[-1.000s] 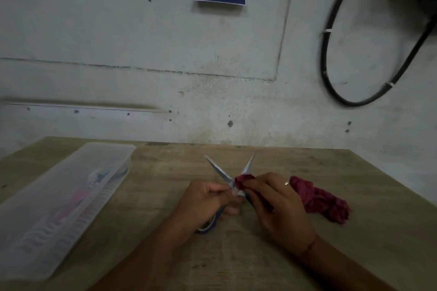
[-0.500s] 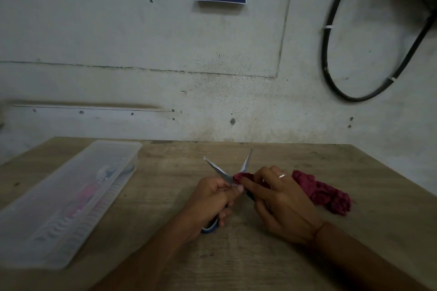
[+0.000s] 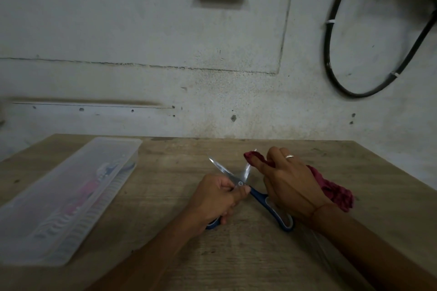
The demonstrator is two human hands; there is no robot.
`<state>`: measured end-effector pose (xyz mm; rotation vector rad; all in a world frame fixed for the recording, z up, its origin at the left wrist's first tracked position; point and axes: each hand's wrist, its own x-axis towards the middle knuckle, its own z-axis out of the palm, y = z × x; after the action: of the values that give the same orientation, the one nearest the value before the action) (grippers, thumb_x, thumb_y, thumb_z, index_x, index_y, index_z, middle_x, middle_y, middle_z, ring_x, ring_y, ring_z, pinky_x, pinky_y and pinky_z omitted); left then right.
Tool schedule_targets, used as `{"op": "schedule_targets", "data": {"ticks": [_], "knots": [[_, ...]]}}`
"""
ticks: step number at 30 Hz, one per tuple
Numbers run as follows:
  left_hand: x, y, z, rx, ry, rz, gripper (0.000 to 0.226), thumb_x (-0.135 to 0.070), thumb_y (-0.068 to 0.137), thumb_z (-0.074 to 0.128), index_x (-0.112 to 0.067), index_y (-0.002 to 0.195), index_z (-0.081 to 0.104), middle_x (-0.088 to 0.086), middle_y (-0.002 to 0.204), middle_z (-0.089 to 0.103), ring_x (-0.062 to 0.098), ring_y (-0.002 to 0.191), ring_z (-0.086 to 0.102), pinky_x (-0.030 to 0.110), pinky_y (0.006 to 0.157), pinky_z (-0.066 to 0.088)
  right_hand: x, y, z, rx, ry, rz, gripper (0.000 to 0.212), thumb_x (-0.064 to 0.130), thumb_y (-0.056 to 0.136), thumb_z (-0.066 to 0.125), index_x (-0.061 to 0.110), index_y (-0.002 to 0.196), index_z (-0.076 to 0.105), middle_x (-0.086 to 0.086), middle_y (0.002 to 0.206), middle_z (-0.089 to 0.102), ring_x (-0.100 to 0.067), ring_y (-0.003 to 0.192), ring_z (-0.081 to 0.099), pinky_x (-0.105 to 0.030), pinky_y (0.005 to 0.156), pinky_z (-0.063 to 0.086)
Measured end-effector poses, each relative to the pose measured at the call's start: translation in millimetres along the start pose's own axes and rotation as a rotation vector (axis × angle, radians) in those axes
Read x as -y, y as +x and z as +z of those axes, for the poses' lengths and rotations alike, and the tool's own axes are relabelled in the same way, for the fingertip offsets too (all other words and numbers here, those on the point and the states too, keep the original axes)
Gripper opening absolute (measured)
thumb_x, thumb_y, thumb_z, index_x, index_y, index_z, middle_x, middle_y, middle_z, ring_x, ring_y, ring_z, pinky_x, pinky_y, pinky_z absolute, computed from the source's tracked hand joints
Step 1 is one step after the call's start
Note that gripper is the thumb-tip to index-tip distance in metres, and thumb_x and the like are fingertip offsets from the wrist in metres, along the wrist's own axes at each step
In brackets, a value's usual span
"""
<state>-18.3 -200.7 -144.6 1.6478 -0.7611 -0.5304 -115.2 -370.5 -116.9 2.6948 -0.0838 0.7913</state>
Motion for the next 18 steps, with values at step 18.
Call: {"op": "schedule_targets", "data": {"ticks": [18], "knots": [[1,4,6,-0.064,0.041,-0.036,0.03,-0.028,0.089,0.074,-0.002,0.073,0.071,0.003,0.049,0.054,0.013,0.033,0.043,0.023,0.036,0.036,10,-1,6,0.045,-0.011,-0.079,0.065,0.019,0.073,0.038,0.027,0.137,0.05,-0.008,0.095,0.053,-0.026,0.081,0.052,-0.03,0.061,0.032]]}}
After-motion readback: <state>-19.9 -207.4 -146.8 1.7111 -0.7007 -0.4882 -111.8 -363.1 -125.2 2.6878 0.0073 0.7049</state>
